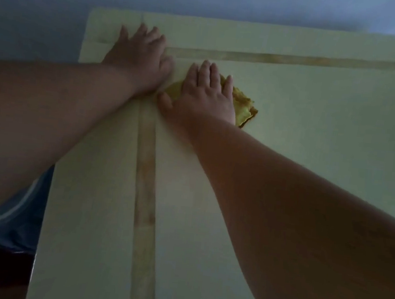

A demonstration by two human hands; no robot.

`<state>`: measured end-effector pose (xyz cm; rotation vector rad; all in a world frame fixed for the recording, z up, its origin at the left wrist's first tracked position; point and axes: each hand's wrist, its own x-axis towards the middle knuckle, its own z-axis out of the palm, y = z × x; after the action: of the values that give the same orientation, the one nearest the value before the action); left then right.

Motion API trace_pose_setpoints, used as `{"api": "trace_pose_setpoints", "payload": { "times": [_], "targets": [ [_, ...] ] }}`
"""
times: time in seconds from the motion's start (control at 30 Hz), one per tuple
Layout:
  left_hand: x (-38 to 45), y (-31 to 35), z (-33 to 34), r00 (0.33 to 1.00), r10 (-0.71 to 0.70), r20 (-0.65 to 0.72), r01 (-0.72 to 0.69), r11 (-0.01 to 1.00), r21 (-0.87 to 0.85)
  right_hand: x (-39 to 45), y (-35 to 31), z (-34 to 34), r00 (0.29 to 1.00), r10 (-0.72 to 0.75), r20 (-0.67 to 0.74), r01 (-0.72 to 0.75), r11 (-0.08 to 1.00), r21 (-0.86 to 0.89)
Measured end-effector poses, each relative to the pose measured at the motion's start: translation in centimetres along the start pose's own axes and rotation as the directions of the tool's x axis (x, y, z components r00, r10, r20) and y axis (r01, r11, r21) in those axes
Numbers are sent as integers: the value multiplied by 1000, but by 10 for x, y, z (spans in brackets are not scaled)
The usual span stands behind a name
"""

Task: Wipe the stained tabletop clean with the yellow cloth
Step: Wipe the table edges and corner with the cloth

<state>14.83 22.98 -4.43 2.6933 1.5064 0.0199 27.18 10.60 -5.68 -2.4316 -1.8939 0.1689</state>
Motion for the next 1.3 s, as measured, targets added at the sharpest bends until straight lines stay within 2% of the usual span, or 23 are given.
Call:
{"api": "trace_pose_setpoints", "payload": {
  "times": [0.23,0.6,0.93,1.3],
  "targets": [
    [-40,21,2,994,-76,75,74,997,27,-84,4,0,997,-51,53,52,998,-17],
    [-151,48,11,993,-71,93,72,997,-6,-195,11,6,997,-50,56,49,999,11],
    [-272,85,10,983,-100,156,101,995,-1,-339,22,8,994,-70,86,68,997,32],
    [-380,116,16,979,-63,195,56,998,42,-473,40,13,990,-81,118,77,996,38]
  ]
}}
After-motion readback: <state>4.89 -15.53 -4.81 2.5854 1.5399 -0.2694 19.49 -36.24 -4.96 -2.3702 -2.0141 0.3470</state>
